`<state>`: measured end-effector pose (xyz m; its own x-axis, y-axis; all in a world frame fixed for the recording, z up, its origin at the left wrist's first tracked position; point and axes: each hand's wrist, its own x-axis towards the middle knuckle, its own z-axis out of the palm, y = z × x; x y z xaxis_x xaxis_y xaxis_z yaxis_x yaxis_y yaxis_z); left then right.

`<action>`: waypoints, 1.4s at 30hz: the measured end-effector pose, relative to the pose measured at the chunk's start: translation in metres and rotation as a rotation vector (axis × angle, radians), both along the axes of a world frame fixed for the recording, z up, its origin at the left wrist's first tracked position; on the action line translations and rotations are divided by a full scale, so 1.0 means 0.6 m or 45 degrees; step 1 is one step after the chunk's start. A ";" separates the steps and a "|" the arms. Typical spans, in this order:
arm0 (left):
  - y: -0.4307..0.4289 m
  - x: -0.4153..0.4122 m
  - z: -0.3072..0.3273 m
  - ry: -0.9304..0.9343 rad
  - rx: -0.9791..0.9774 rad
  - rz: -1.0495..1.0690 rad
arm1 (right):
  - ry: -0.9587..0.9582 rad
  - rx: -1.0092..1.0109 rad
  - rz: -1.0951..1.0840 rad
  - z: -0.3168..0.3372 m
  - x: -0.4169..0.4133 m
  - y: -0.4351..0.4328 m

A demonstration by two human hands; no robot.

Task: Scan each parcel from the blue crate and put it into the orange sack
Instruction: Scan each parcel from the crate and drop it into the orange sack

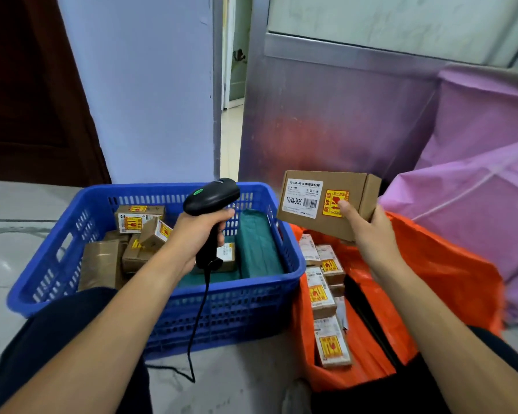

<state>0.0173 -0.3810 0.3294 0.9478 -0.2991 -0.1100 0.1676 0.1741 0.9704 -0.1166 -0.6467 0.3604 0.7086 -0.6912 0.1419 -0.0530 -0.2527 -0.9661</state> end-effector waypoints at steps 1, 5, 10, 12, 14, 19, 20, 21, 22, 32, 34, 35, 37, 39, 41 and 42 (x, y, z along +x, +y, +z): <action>-0.010 -0.002 -0.003 0.002 0.012 -0.012 | 0.041 -0.090 -0.050 0.000 -0.008 -0.009; -0.056 -0.007 -0.022 0.026 0.052 -0.092 | 0.374 -0.603 -0.236 0.001 -0.052 -0.040; -0.104 -0.011 -0.051 0.089 0.081 -0.183 | 0.538 -0.685 -0.342 -0.018 -0.076 -0.094; -0.126 -0.016 -0.060 0.158 0.058 -0.229 | 0.572 -0.706 -0.385 -0.034 -0.084 -0.122; -0.146 -0.021 -0.070 0.274 -0.008 -0.286 | 0.619 -0.713 -0.417 -0.052 -0.093 -0.146; -0.191 -0.034 -0.105 0.374 -0.010 -0.351 | 0.759 -0.508 -0.542 -0.094 -0.118 -0.193; -0.198 -0.037 -0.111 0.378 0.004 -0.357 | 0.792 -0.450 -0.576 -0.098 -0.121 -0.200; -0.205 -0.041 -0.115 0.379 0.011 -0.365 | 0.828 -0.400 -0.605 -0.104 -0.124 -0.207; -0.216 -0.045 -0.119 0.378 0.016 -0.380 | 0.861 -0.361 -0.628 -0.112 -0.127 -0.216; -0.278 -0.064 -0.149 0.401 0.083 -0.459 | 1.021 0.176 -0.793 -0.245 -0.153 -0.277; -0.283 -0.062 -0.151 0.398 0.076 -0.466 | 0.995 0.293 -0.826 -0.275 -0.150 -0.278; -0.283 -0.060 -0.152 0.392 0.072 -0.471 | 0.980 0.342 -0.837 -0.287 -0.147 -0.275; -0.284 -0.056 -0.153 0.394 0.065 -0.477 | 0.937 0.420 -0.856 -0.311 -0.139 -0.270; -0.283 -0.052 -0.155 0.406 0.055 -0.486 | 0.893 0.486 -0.851 -0.335 -0.131 -0.263; -0.282 -0.050 -0.158 0.404 0.060 -0.506 | 0.852 0.554 -0.830 -0.383 -0.125 -0.272; -0.281 -0.050 -0.162 0.394 0.072 -0.517 | 0.839 0.587 -0.826 -0.417 -0.124 -0.280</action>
